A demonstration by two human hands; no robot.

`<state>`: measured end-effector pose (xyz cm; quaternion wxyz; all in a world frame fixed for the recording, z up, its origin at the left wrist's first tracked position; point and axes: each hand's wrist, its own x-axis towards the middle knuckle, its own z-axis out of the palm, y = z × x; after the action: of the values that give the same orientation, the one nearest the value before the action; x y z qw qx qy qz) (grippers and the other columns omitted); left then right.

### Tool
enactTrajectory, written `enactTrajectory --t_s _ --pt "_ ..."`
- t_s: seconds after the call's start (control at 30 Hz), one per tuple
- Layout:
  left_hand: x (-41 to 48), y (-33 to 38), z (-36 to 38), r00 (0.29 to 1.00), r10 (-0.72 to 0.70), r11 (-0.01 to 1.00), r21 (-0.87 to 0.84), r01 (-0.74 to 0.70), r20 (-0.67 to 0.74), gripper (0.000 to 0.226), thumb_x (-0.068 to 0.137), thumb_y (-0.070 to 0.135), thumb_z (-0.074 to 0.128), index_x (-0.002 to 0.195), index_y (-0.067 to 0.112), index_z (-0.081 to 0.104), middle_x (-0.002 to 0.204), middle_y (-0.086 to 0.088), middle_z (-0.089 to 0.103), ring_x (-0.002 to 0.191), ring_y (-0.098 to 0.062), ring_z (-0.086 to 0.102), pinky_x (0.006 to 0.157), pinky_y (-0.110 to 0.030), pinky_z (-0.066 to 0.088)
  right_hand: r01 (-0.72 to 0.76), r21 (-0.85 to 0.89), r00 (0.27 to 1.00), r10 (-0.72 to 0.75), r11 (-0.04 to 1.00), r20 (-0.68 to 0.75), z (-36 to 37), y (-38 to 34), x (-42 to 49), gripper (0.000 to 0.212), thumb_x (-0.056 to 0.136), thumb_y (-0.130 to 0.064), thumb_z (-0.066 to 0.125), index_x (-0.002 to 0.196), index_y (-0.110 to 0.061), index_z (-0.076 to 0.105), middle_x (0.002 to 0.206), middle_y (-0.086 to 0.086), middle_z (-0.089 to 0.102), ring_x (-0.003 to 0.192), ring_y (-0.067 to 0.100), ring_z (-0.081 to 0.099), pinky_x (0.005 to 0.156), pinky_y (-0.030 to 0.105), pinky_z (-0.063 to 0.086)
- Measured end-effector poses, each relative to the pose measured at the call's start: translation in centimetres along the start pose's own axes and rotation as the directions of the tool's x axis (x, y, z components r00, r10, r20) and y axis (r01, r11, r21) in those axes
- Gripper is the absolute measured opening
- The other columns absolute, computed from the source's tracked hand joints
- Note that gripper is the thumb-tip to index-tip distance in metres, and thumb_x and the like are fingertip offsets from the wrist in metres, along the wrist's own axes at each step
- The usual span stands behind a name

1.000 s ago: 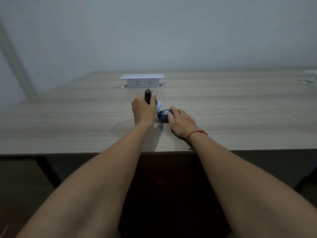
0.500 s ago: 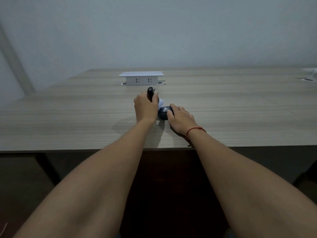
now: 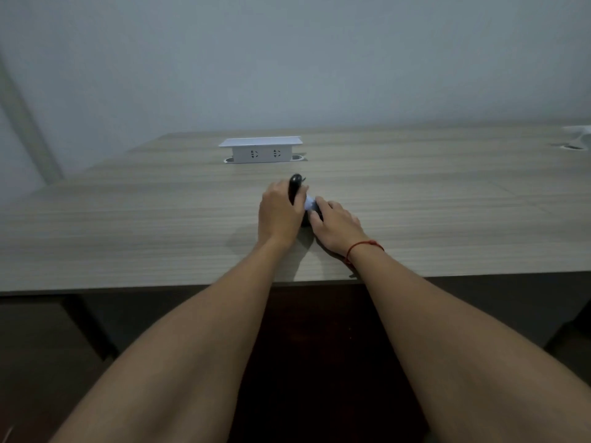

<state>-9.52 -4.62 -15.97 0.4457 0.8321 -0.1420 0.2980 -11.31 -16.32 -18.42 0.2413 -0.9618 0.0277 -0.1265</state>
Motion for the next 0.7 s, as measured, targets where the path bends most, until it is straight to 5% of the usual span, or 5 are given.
enactTrajectory --t_s 0.2,0.43,0.53,0.7 --pt "-0.1 -2.5 -1.8 0.987 -0.158 0.981 0.111 0.161 -0.041 0.026 0.094 0.027 0.056 0.090 0.004 0.065 0.084 -0.007 0.058 0.078 -0.018 0.055 0.066 -0.025 0.039 -0.002 -0.026 1.000 0.002 1.000 0.013 0.1 -0.1 0.1 0.054 0.101 -0.041 0.025 0.151 -0.020 0.026 0.149 0.015 0.040 0.134 0.033 0.041 0.112 0.046 0.029" --pt "2.3 1.0 -1.3 0.998 -0.031 0.998 -0.065 0.028 -0.050 0.032 0.093 0.031 0.057 0.084 0.001 0.065 0.083 -0.015 0.067 0.080 -0.028 0.062 0.075 -0.039 0.053 0.022 -0.008 1.000 -0.022 1.000 0.007 -0.1 -0.1 -0.1 0.055 0.099 -0.047 0.035 0.148 -0.022 0.031 0.146 0.009 0.044 0.131 0.030 0.044 0.109 0.046 0.033" --pt "1.6 1.1 0.2 0.998 0.022 1.000 -0.021 -0.020 0.058 0.031 0.092 0.033 0.057 0.088 0.003 0.064 0.086 -0.013 0.066 0.081 -0.027 0.062 0.075 -0.040 0.053 0.034 0.027 0.999 -0.034 0.999 -0.016 -0.1 -0.1 -0.1 0.048 0.096 -0.047 0.045 0.137 -0.023 0.043 0.137 0.005 0.052 0.126 0.027 0.050 0.106 0.045 0.039" --pt "0.9 0.4 0.6 1.000 0.007 0.998 0.068 -0.008 0.012 0.030 0.093 0.030 0.055 0.094 0.001 0.063 0.091 -0.015 0.064 0.087 -0.028 0.060 0.079 -0.041 0.052 0.010 0.088 0.999 -0.007 0.996 -0.040 -0.4 -0.1 -0.3 0.039 0.096 -0.042 0.051 0.124 -0.015 0.050 0.129 0.007 0.057 0.118 0.026 0.054 0.102 0.043 0.042"
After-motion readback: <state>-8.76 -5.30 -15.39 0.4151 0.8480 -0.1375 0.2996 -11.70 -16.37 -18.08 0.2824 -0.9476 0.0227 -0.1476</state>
